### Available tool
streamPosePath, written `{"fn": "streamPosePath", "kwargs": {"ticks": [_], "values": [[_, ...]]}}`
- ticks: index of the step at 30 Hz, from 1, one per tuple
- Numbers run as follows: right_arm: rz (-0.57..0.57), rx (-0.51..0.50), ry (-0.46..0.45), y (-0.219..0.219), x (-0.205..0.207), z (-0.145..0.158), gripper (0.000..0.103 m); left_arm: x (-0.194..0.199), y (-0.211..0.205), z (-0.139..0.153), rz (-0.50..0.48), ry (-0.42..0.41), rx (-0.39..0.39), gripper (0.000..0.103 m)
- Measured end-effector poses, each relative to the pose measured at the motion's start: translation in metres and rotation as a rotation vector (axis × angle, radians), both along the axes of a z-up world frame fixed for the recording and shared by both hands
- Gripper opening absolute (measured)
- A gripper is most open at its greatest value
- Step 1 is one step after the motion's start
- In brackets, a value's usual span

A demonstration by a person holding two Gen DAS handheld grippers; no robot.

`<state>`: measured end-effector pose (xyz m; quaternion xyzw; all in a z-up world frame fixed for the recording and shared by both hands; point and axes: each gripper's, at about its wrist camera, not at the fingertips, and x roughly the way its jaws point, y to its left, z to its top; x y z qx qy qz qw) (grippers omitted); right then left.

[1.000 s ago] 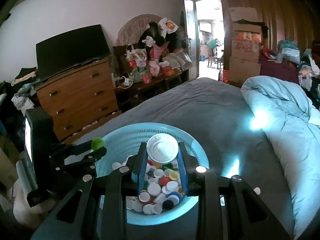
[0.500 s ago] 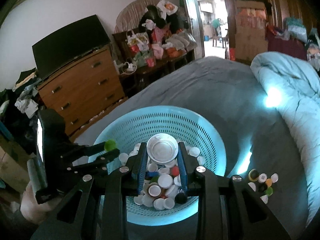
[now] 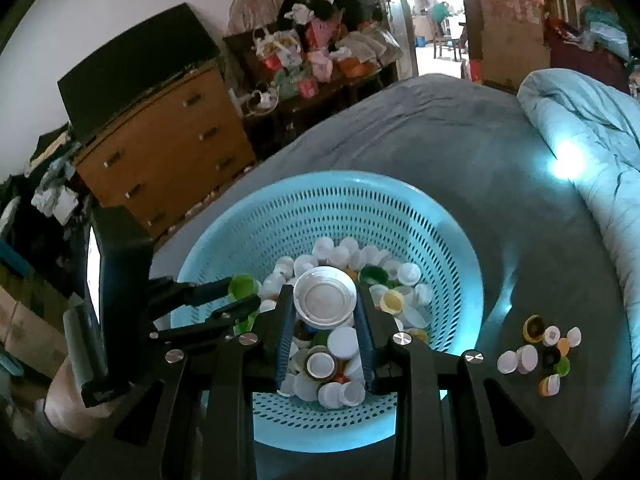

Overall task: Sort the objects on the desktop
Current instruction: 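Carry both caps over the teal basket and open both tools, then move both tools back toward the cap pile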

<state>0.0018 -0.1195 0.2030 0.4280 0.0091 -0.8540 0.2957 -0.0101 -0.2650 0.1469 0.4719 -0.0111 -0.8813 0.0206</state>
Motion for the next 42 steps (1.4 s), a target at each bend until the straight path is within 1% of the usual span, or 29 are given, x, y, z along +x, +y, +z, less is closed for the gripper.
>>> {"fn": "streamPosePath", "kwargs": {"ticks": [9,14,15,16,17,18,19,22,24,25,26,27,29,30,32,33,35,37,38,40,42], "values": [[0.015,0.045,-0.057,-0.012,-0.006,-0.026,0.026,-0.005,-0.001,-0.022,-0.003,-0.06,-0.018,0.031],[0.023,0.068,-0.088,-0.017,-0.009,-0.044,0.026,-0.006,-0.002,-0.029,-0.006,-0.076,-0.023,0.033],[0.018,0.07,-0.082,-0.017,-0.008,-0.044,0.027,-0.006,-0.003,-0.029,-0.001,-0.075,-0.024,0.037],[0.009,0.071,-0.079,-0.016,-0.008,-0.044,0.031,-0.005,-0.004,-0.029,0.004,-0.07,-0.027,0.054],[0.001,0.063,-0.073,-0.014,-0.006,-0.042,0.045,-0.004,-0.006,-0.027,0.016,-0.058,-0.032,0.073],[-0.01,0.054,-0.057,-0.011,-0.004,-0.037,0.054,-0.002,-0.008,-0.023,0.035,-0.034,-0.04,0.079],[-0.018,0.041,-0.031,-0.008,-0.001,-0.031,0.055,0.001,-0.01,-0.02,0.049,-0.018,-0.048,0.082],[-0.028,-0.01,0.04,0.004,0.014,-0.008,0.058,0.005,-0.014,-0.01,0.076,0.016,-0.035,0.083],[-0.046,-0.036,0.112,0.018,0.033,0.007,0.059,0.017,-0.013,0.005,0.082,0.078,-0.024,0.083],[-0.06,-0.042,0.155,0.029,0.05,0.011,0.06,0.022,-0.01,0.011,0.075,0.104,-0.021,0.083],[-0.069,-0.041,0.18,0.037,0.061,0.012,0.067,0.031,-0.005,0.019,0.065,0.141,-0.017,0.083],[-0.08,-0.032,0.207,0.048,0.076,0.009,0.075,0.042,0.003,0.028,0.045,0.187,-0.009,0.083],[-0.11,0.02,0.229,0.072,0.107,-0.008,0.078,0.065,0.023,0.043,-0.026,0.26,0.005,0.084],[-0.123,0.039,0.214,0.085,0.119,-0.02,0.078,0.08,0.04,0.049,-0.077,0.296,0.007,0.084],[-0.174,0.065,0.127,0.12,0.142,-0.056,0.078,0.098,0.065,0.055,-0.154,0.335,0.026,0.086],[-0.202,0.076,0.093,0.134,0.15,-0.069,0.078,0.109,0.086,0.055,-0.219,0.348,0.048,0.087],[-0.3,0.073,0.006,0.174,0.169,-0.099,0.078,0.12,0.118,0.053,-0.301,0.35,0.062,0.087],[-0.375,0.049,-0.046,0.205,0.182,-0.115,0.078,0.122,0.157,0.042,-0.391,0.318,0.075,0.087],[-0.414,0.048,-0.061,0.222,0.192,-0.122,0.078,0.12,0.179,0.032,-0.433,0.296,0.079,0.087],[-0.454,0.046,-0.073,0.244,0.203,-0.129,0.078,0.113,0.209,0.014,-0.468,0.266,0.08,0.087],[-0.485,0.042,-0.072,0.263,0.212,-0.132,0.078,0.096,0.233,-0.014,-0.473,0.204,0.117,0.087]]}}
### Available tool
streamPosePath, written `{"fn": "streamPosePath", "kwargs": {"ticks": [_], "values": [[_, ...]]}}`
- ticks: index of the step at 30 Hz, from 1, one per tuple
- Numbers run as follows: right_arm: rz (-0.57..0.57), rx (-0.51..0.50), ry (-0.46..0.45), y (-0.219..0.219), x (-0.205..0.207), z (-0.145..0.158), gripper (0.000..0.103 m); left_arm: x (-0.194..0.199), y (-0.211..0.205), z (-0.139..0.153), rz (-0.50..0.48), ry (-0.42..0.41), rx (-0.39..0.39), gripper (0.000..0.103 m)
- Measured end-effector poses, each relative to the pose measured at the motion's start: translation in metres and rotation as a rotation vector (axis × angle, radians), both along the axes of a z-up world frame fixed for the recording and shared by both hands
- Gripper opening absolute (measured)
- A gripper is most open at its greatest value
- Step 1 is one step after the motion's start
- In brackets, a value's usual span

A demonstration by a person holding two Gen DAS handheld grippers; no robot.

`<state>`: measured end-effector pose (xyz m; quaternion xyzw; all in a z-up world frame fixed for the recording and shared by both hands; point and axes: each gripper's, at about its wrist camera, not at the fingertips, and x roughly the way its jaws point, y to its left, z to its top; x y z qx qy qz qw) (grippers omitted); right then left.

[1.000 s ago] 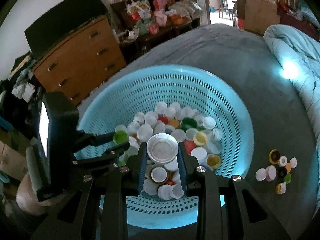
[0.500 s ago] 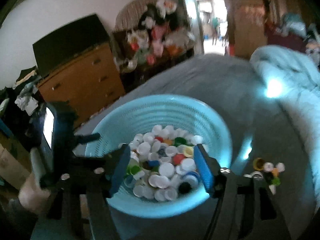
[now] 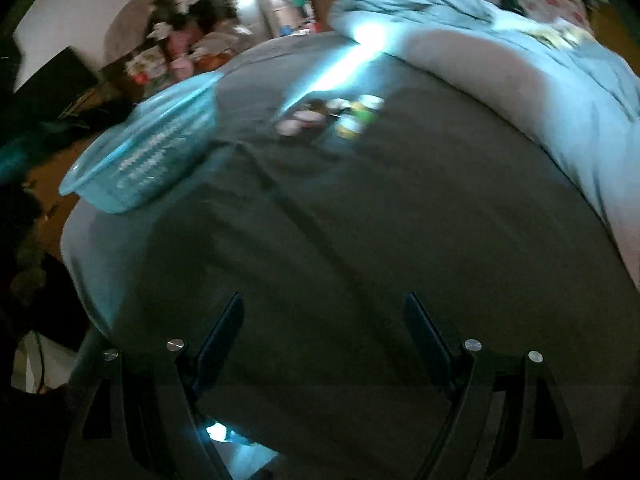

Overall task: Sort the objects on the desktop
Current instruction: 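Move both tools back toward the cap pile, then grasp a white cap with the left tool while the right tool grasps another white cap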

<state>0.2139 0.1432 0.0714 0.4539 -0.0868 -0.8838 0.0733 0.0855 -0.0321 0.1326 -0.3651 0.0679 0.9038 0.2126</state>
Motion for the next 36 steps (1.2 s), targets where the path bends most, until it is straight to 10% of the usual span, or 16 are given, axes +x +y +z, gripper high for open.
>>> {"fn": "streamPosePath", "kwargs": {"ticks": [3,7,13,23,24,26,36], "values": [[-0.036,-0.017,0.018,0.022,0.005,0.004,0.078,-0.033,0.021,-0.043,0.055,-0.105,0.053,0.087],[-0.068,-0.037,0.042,0.045,0.001,0.002,0.078,-0.07,0.045,-0.082,0.11,-0.079,-0.062,0.087],[-0.099,-0.08,0.028,0.063,-0.012,-0.017,0.078,-0.119,0.047,-0.096,0.202,0.057,-0.193,0.087],[-0.116,-0.126,0.015,0.084,-0.015,-0.036,0.078,-0.177,0.037,-0.113,0.234,-0.023,-0.157,0.087],[-0.113,-0.126,0.016,0.084,-0.016,-0.036,0.078,-0.181,0.037,-0.117,0.228,-0.054,-0.158,0.084],[-0.106,-0.132,0.018,0.084,-0.018,-0.037,0.078,-0.184,0.039,-0.124,0.185,-0.105,-0.136,0.031],[-0.078,-0.141,0.121,0.093,-0.088,-0.006,0.076,-0.113,0.053,-0.12,0.057,-0.072,-0.092,0.031]]}}
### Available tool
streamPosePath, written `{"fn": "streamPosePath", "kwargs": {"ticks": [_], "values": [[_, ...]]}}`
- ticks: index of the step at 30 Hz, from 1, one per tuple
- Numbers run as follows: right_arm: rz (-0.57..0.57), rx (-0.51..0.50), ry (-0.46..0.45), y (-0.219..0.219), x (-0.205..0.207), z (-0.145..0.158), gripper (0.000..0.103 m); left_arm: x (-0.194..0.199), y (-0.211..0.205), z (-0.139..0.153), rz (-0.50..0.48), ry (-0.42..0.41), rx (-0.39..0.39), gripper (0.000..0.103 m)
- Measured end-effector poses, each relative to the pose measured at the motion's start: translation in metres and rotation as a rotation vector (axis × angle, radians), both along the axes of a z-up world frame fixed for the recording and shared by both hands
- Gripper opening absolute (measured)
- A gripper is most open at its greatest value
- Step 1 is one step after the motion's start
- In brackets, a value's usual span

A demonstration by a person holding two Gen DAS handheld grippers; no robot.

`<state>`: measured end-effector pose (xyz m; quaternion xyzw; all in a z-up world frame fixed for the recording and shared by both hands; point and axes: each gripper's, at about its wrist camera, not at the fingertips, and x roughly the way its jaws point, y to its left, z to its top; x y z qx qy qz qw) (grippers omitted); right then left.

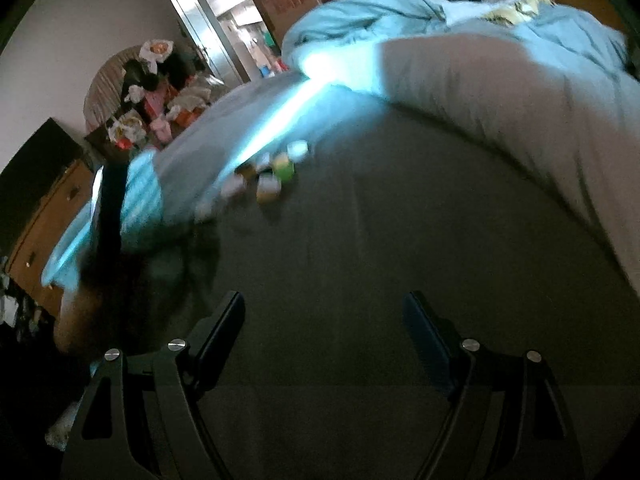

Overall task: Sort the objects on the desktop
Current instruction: 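Grasp a white cap with the left tool while the right tool grasps another white cap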

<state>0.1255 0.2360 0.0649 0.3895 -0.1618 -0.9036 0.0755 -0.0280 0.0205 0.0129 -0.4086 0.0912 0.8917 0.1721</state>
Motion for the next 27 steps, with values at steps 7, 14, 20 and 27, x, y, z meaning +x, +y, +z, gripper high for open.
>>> {"fn": "streamPosePath", "kwargs": {"ticks": [7,14,20,27], "values": [[0.068,0.022,-0.023,-0.018,-0.145,-0.007,0.069,-0.004,0.003,-0.007,-0.005,-0.014,-0.001,0.032],[0.073,0.022,-0.091,-0.044,-0.215,-0.036,0.066,-0.005,-0.003,-0.008,-0.004,-0.027,0.04,0.032],[0.086,0.112,-0.113,-0.059,-0.234,-0.051,0.039,-0.006,-0.004,-0.009,-0.004,-0.032,0.06,0.032],[0.066,0.149,-0.065,-0.05,-0.205,-0.034,0.026,-0.007,-0.004,-0.008,-0.003,-0.036,0.062,0.032]]}}
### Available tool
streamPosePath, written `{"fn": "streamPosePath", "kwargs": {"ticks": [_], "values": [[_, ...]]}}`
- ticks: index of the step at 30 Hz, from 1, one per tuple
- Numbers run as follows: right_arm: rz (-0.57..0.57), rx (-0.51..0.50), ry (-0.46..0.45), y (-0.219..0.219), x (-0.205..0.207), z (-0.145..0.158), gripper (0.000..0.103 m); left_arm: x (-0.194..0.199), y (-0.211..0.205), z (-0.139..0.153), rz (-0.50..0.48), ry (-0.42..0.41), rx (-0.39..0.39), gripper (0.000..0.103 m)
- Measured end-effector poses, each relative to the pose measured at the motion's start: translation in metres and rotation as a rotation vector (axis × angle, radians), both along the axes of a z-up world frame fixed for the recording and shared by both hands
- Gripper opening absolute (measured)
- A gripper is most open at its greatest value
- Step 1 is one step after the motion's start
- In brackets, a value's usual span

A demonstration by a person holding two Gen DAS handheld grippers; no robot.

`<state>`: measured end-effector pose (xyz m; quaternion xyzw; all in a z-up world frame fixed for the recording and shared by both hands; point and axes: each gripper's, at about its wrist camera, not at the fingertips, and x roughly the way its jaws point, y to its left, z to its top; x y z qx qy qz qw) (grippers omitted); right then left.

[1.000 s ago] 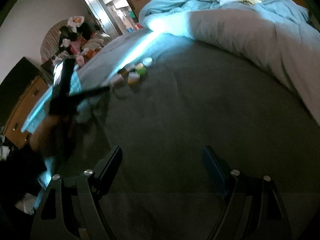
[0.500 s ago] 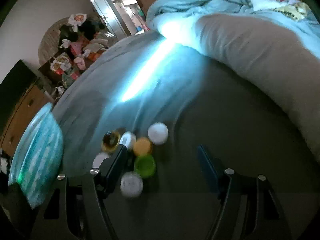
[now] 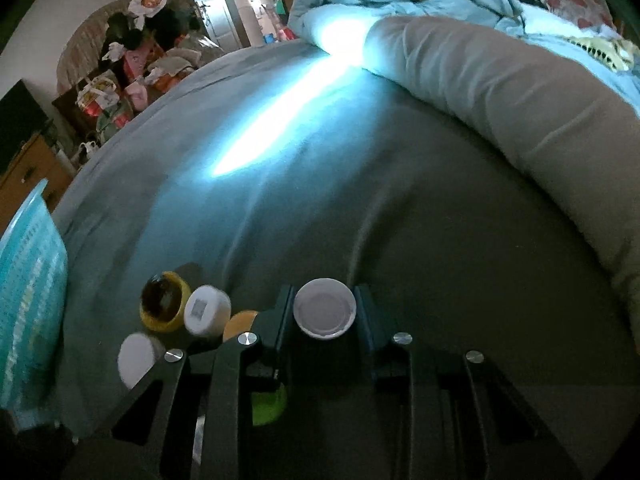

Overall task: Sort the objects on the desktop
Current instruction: 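Grasp a white cap with the left tool while the right tool grasps another white cap, then carry both white caps over the teal basket and open both tools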

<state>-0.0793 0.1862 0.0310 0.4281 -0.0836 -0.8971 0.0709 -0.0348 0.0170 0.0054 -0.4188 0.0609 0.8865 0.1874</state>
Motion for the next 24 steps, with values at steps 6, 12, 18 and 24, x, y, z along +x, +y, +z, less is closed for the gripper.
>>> {"fn": "streamPosePath", "kwargs": {"ticks": [6,12,18,24], "values": [[-0.012,-0.004,0.069,0.026,0.113,0.039,0.026,0.002,0.001,0.002,0.003,0.003,-0.016,0.032],[-0.03,0.078,-0.006,0.023,0.229,0.018,0.026,0.021,0.012,0.012,-0.008,-0.014,-0.032,0.032],[-0.044,0.108,-0.013,0.024,0.252,-0.002,0.027,0.07,0.035,0.005,-0.035,-0.001,-0.071,0.032],[-0.038,0.063,0.001,0.031,0.254,-0.004,0.026,0.067,0.038,0.002,-0.038,0.007,-0.107,0.036]]}}
